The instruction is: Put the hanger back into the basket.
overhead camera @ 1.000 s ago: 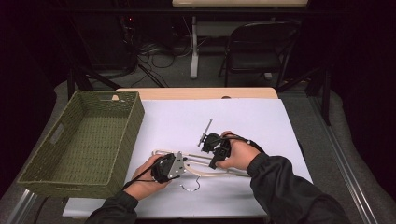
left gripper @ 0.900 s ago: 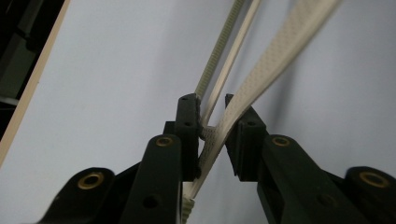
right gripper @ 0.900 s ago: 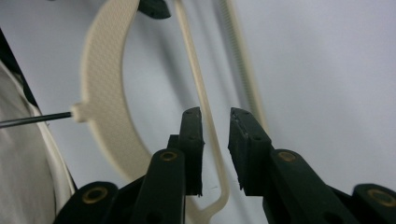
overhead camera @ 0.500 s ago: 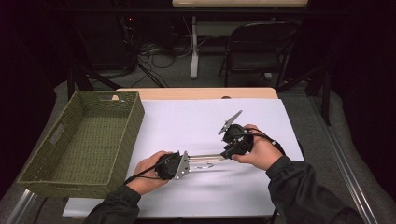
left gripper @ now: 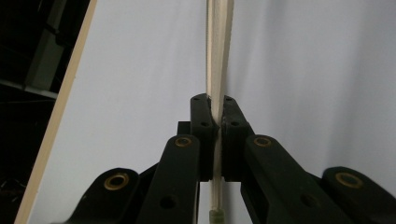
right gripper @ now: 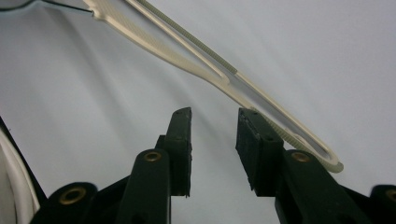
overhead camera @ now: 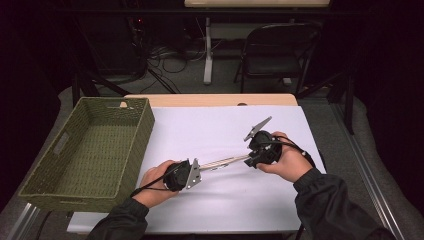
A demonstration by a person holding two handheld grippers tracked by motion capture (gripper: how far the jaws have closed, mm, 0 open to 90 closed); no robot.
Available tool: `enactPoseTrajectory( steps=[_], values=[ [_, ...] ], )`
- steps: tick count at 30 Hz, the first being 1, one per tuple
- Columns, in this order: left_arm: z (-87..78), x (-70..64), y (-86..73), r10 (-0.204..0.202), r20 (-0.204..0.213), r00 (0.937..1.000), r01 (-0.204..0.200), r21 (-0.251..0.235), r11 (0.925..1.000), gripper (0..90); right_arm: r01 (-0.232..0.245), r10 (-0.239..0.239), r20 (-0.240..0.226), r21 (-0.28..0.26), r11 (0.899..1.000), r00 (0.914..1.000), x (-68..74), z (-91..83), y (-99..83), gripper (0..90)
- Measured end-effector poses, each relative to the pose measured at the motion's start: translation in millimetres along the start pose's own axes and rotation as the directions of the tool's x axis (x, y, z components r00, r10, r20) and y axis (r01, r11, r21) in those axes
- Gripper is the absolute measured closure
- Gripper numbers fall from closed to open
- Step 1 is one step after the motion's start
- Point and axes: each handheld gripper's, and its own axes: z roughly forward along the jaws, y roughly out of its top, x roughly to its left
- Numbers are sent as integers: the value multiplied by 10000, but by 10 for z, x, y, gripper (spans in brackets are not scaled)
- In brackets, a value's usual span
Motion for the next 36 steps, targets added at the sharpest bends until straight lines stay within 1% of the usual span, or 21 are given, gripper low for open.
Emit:
enactPoseTrajectory(
  steps=[5, 6, 9, 11, 13, 14, 15, 17, 19, 20, 21, 22, 23, 24, 25, 26, 27, 31, 32, 33, 36],
  values=[
    [-21, 34, -14, -379, -44, 9993, 379, -4, 9993, 870, -70, 68, -75, -252, 9997, 9999, 2, 26, -14, 616],
    [-29, 39, -16, -521, -40, 9986, 521, -5, 9986, 870, 15, -15, -61, 37, 10000, 10000, -6, 9, -9, 608],
    [-71, 67, -15, -839, -46, 9965, 838, -46, 9965, 870, -106, 106, -76, -4, 9999, 9999, -8, 17, -26, 598],
    [-141, 89, -15, -1369, -40, 9906, 1369, -92, 9905, 870, -144, 144, -36, -62, 9999, 9999, -15, 19, -48, 593],
    [-172, 103, -13, -1507, -28, 9886, 1507, -55, 9886, 870, -193, 192, -56, -102, 9998, 9998, -13, 22, -56, 591],
    [-206, 113, -11, -1694, -39, 9855, 1694, -5, 9855, 870, -141, 140, -62, -95, 9999, 9999, -20, 20, -64, 590],
    [-273, 137, -7, -2063, -86, 9785, 2062, -32, 9785, 871, -155, 155, -55, 8, 9999, 9999, -24, 13, -73, 587],
    [-307, 158, -5, -2210, -1, 9753, 2210, -4, 9753, 870, -181, 182, -55, 38, 9998, 9998, -24, 11, -78, 584],
    [-368, 200, -3, -2574, 89, 9663, 2574, 90, 9663, 870, -186, 186, -62, -79, 9998, 9998, -27, 22, -94, 578],
    [-422, 238, -5, -2860, 143, 9581, 2859, 100, 9582, 870, -213, 212, -60, -50, 9998, 9998, -25, 24, -102, 570],
    [-422, 238, -5, -2860, 143, 9581, 2859, 100, 9582, 870, -213, 212, -60, -50, 9998, 9998, -25, 24, -102, 570],
    [-448, 257, -7, -3022, 223, 9530, 3021, 112, 9532, 870, -181, 181, -2, -177, 9997, 9998, -25, 35, -110, 569],
    [-492, 295, -15, -3338, 359, 9420, 3337, 86, 9426, 870, -283, 283, -78, -49, 9996, 9996, -20, 31, -115, 566],
    [-492, 295, -15, -3338, 359, 9420, 3337, 86, 9426, 870, -283, 283, -78, -49, 9996, 9996, -20, 31, -115, 566],
    [-529, 326, -22, -3642, 434, 9303, 3644, 39, 9312, 870, -259, 259, -78, 9, 9997, 9996, -21, 30, -120, 562],
    [-548, 344, -26, -3788, 517, 9240, 3792, 26, 9253, 870, -239, 240, -91, 67, 9997, 9997, -25, 26, -120, 562],
    [-548, 344, -26, -3788, 517, 9240, 3792, 26, 9253, 871, -239, 240, -91, 67, 9997, 9997, -25, 26, -120, 562],
    [-638, 412, -45, -4402, 778, 8945, 4420, -57, 8970, 871, -245, 244, -109, -102, 9996, 9996, -31, 27, -135, 558],
    [-694, 446, -57, -4663, 914, 8799, 4688, -69, 8833, 871, -310, 310, -137, 13, 9995, 9994, -32, 13, -138, 554],
    [-694, 446, -57, -4663, 914, 8799, 4688, -69, 8833, 870, -310, 310, -137, 13, 9995, 9994, -32, 13, -138, 554],
    [-796, 492, -77, -5014, 1048, 8589, 5045, -38, 8634, 871, -329, 328, -162, -31, 9995, 9993, -37, 14, -157, 543]
  ],
)
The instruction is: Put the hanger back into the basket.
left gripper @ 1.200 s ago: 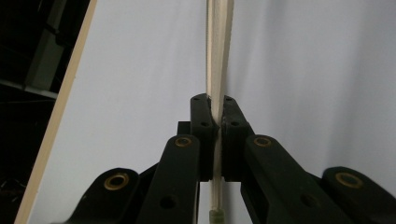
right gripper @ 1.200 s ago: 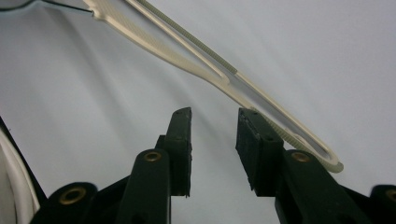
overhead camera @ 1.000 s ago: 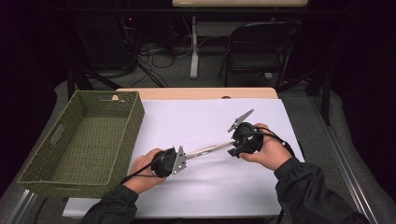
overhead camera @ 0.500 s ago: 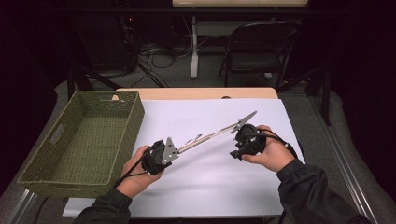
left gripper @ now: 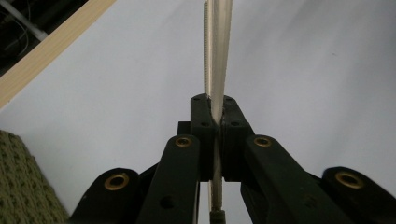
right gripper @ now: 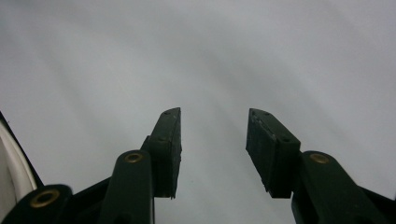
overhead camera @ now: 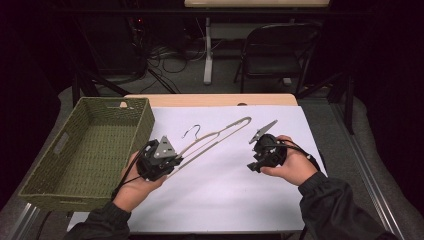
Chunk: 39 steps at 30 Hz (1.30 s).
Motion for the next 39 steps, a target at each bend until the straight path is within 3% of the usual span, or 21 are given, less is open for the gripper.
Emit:
enactPoseTrajectory(
  steps=[3, 6, 13, 20, 21, 30, 31, 32, 36, 37, 39],
  values=[
    [-130, 27, 0, -283, 168, 9995, 284, -40, 9996, 870, -42, 44, 73, -285, 9996, 10000, -8, 13, -25, 505],
    [-276, 44, -13, -512, 250, 9984, 516, -138, 9986, 871, -3, 5, 96, -218, 9998, 10000, -25, 11, -36, 481],
    [-703, 124, -61, -697, 56, 9976, 699, -341, 9970, 871, 155, -151, 188, -225, 9996, 9997, -29, 29, -32, 459],
    [-971, 272, -99, -936, -216, 9954, 923, -533, 9943, 871, 156, -151, 174, -292, 9995, 9997, -15, 60, -13, 456],
    [-1007, 307, -110, -960, -263, 9950, 944, -540, 9941, 870, 183, -181, 149, -90, 9998, 9997, -13, 54, -2, 455],
    [-1248, 700, -285, -1222, -891, 9885, 1187, -442, 9919, 870, 68, -65, 242, -132, 9999, 9997, -39, 97, -8, 454],
    [-1286, 808, -344, -1358, -1060, 9851, 1324, -382, 9905, 871, 74, -72, 258, -106, 9999, 9996, -40, 98, -8, 453],
    [-1286, 808, -344, -1358, -1060, 9851, 1324, -382, 9905, 870, 74, -72, 258, -106, 9999, 9996, -40, 98, -8, 453],
    [-1345, 1038, -493, -1624, -1335, 9777, 1591, -347, 9866, 870, 110, -104, 294, -188, 9998, 9995, -43, 118, -10, 450],
    [-1356, 1098, -534, -1642, -1401, 9764, 1620, -271, 9864, 871, 81, -81, 267, 13, 10000, 9996, -44, 109, -6, 449],
    [-1371, 1280, -666, -1881, -1604, 9690, 1887, -113, 9820, 871, 88, -90, 233, 90, 9999, 9997, -47, 121, -5, 450]
  ],
)
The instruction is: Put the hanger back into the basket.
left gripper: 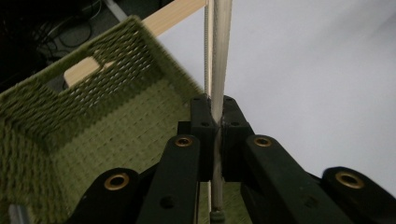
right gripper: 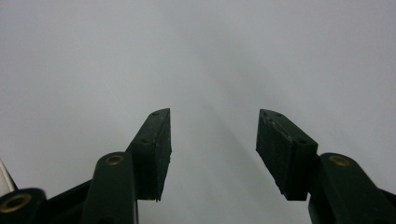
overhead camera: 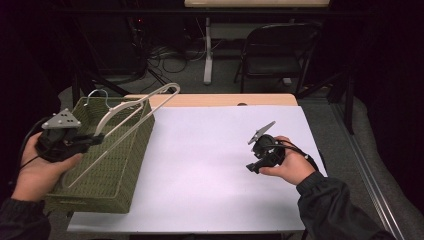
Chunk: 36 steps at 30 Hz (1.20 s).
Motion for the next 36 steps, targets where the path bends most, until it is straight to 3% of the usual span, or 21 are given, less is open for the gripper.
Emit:
enactPoseTrajectory(
  steps=[2, 4, 11, 16, 25, 36],
  values=[
    [7, 68, -32, -35, -112, 9999, 36, 117, 9999, 870, -17, 17, 0, -120, 9999, 10000, -1, 13, -4, 449],
    [30, 247, -125, -168, -229, 9996, 174, 278, 9995, 870, -12, 11, -13, -105, 9999, 10000, -4, 26, -3, 449],
    [84, 460, -254, -30, -363, 9993, 55, 685, 9976, 870, -20, 20, 13, -35, 10000, 10000, -2, 46, 4, 450],
    [129, 636, -362, -379, -541, 9978, 424, 856, 9954, 870, -1, 1, 16, -16, 10000, 10000, 1, 57, 5, 450],
    [149, 788, -530, -705, -357, 9969, 731, 791, 9942, 870, -26, 26, 21, 89, 10000, 10000, -15, 65, -10, 451],
    [225, 831, -767, -865, -76, 9962, 869, 1004, 9911, 870, -65, 65, -17, -1, 10000, 10000, -14, 86, -19, 452]
  ],
)
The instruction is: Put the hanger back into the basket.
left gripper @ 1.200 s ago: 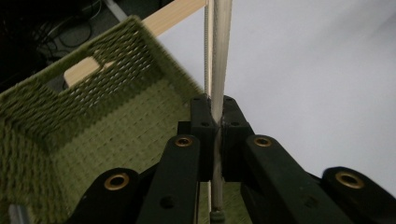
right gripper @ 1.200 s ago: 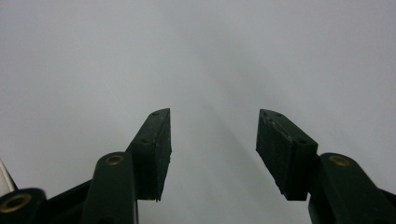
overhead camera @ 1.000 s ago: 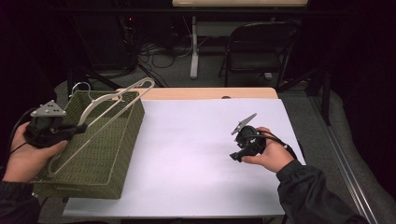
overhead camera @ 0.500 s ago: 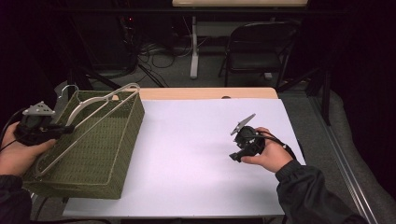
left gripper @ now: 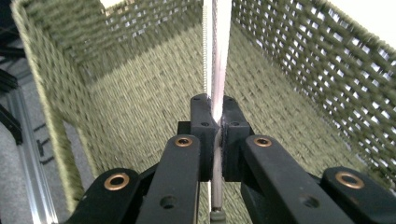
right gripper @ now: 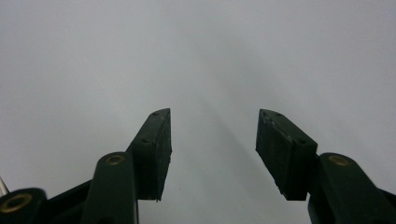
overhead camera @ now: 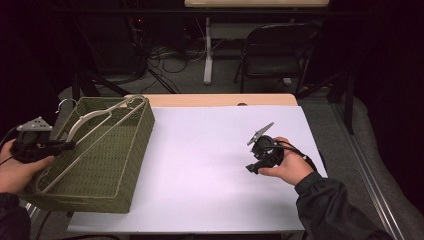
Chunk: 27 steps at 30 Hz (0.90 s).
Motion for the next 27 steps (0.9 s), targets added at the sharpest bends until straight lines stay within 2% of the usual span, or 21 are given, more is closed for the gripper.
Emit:
enactPoseTrajectory(
  steps=[1, 2, 3, 9, 10, 12, 15, 20, 22, 25, 26, 27],
  values=[
    [33, -1, -26, -32, 21, 10000, 32, 161, 9999, 870, 49, -50, 116, 87, 10000, 9999, 1, -4, 1, 452],
    [72, -2, -50, 29, 2, 10000, -29, 315, 9995, 870, 47, -48, 33, 166, 9999, 10000, -3, -4, 3, 452],
    [113, -3, -73, 23, 45, 10000, -25, 424, 9991, 870, 1, -1, 24, 41, 10000, 10000, -5, 11, 0, 452],
    [323, -2, -145, -76, 370, 9993, 46, 792, 9968, 870, 4, -4, -4, 51, 10000, 10000, 2, 24, 3, 452],
    [395, 3, -169, -154, 411, 9990, 118, 873, 9961, 869, 21, -21, 3, 181, 9998, 10000, 3, 18, 7, 452],
    [428, 10, -182, -213, 472, 9987, 169, 923, 9956, 869, 5, -5, -14, 52, 10000, 10000, 3, 28, 3, 452],
    [501, 42, -226, -594, 494, 9970, 548, 900, 9944, 867, -6, 6, -4, 165, 9999, 10000, 2, 24, 1, 452],
    [507, 69, -250, -781, -232, 9967, 798, 859, 9931, 832, -80, 80, -4, 158, 9998, 10000, -4, 30, -16, 452],
    [484, 86, -256, -841, -647, 9944, 889, 755, 9932, 764, -121, 122, -43, 107, 9999, 9999, -7, 30, -19, 452],
    [416, 125, -269, -1171, -1178, 9861, 1231, 447, 9914, 742, -95, 96, -28, 152, 9998, 10000, -7, 30, -18, 452],
    [370, 147, -278, -1317, -1656, 9774, 1388, 322, 9898, 725, -107, 108, -14, 143, 9998, 9999, -2, 33, -15, 451],
    [370, 147, -278, -1317, -1656, 9774, 1388, 322, 9898, 694, -107, 108, -14, 143, 9998, 9999, -2, 33, -15, 451]
  ],
)
